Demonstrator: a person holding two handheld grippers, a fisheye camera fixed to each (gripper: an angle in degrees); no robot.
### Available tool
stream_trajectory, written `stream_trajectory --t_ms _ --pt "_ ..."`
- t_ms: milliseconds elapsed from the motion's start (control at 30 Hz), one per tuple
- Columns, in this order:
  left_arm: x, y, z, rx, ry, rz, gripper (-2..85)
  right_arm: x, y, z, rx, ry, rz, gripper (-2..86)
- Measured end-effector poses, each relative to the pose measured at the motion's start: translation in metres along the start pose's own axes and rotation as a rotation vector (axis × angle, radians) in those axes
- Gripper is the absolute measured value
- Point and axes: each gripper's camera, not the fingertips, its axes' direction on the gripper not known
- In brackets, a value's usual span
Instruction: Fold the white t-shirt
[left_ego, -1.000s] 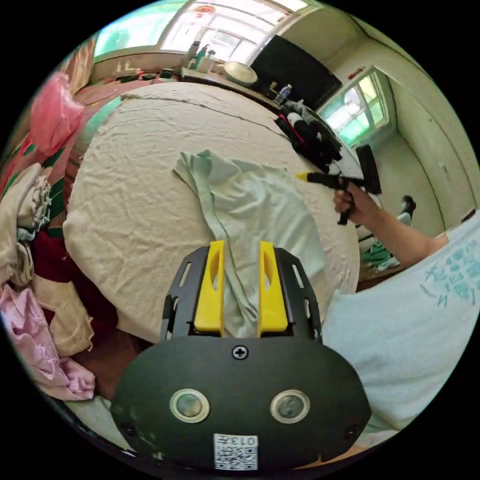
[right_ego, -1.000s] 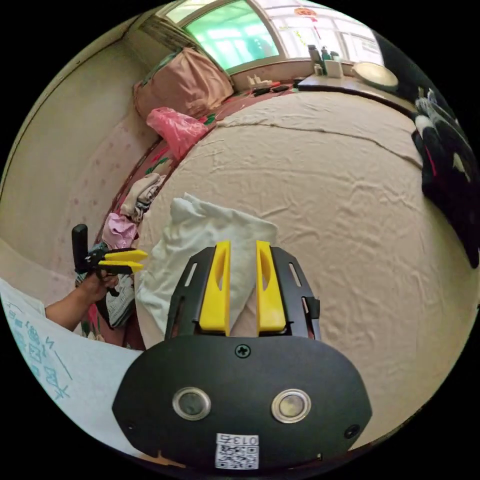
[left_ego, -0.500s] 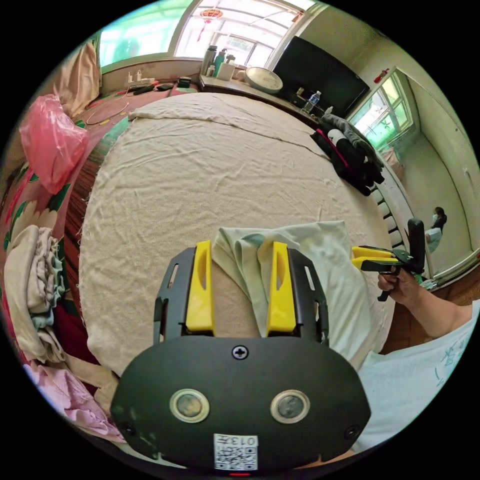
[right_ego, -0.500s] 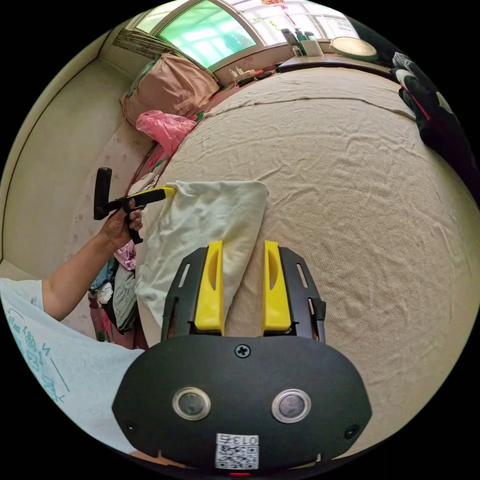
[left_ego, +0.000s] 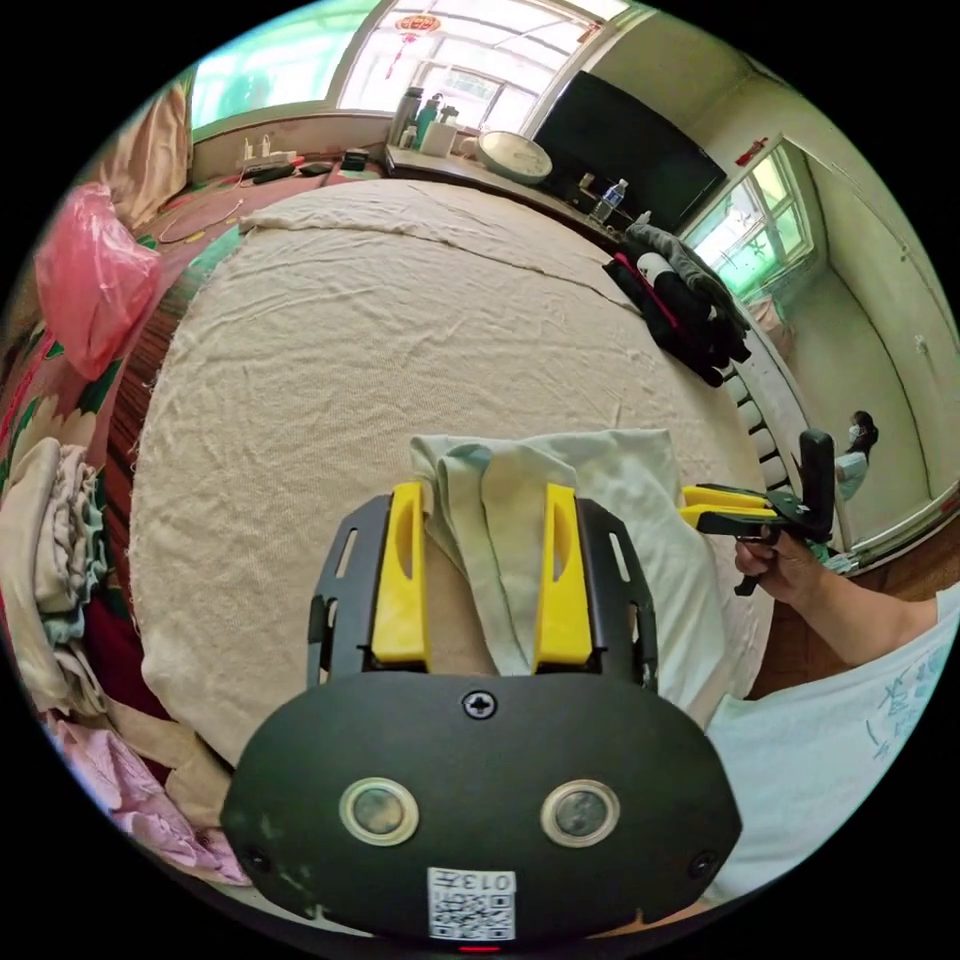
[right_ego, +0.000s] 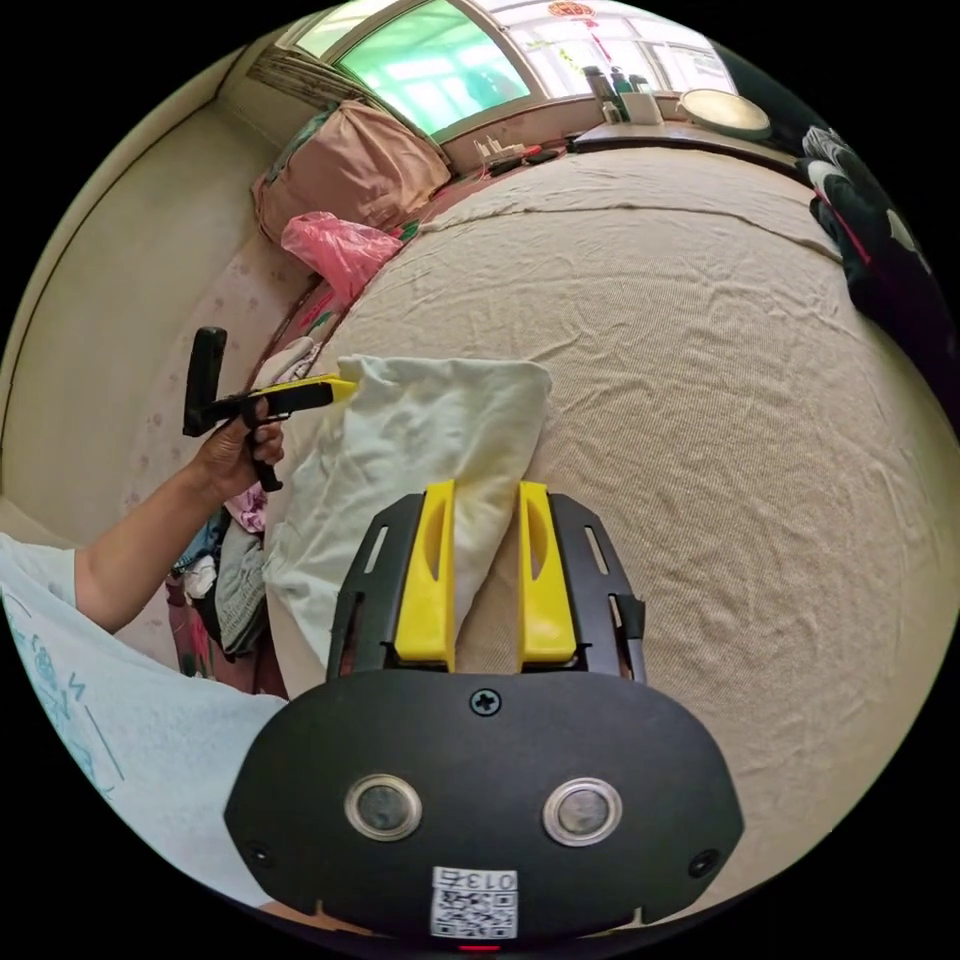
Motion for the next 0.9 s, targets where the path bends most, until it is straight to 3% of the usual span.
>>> stream_trajectory --t_ms 100,167,233,433,700,900 --pt "0.005 0.006 0.010 0.018 0.003 -0.048 13.6 -0.015 0.000 -0.002 0.006 0.019 0.005 7.8" --pt "0.017 0.010 0.015 0.010 -0.038 -0.012 6.1 -0.028 0.000 -0.004 0.007 0.062 0.005 6.3" --pt "0.028 0.016 0.019 0.024 -0.053 0.006 4.7 -0.040 -0.002 -0.005 0.005 0.091 0.010 4.7" --pt "0.042 0.041 0.001 0.202 0.143 -0.011 2.3 -0.089 0.001 -0.018 0.030 0.203 -0.082 2.7" --pt "0.099 0.073 -0.047 0.410 0.235 0.081 1.5 -0.196 0.032 -0.087 0.277 0.471 -0.359 2.3" --pt "0.167 0.041 -0.048 0.533 0.296 0.184 1.4 -0.206 0.026 -0.172 0.449 0.565 -0.339 2.2"
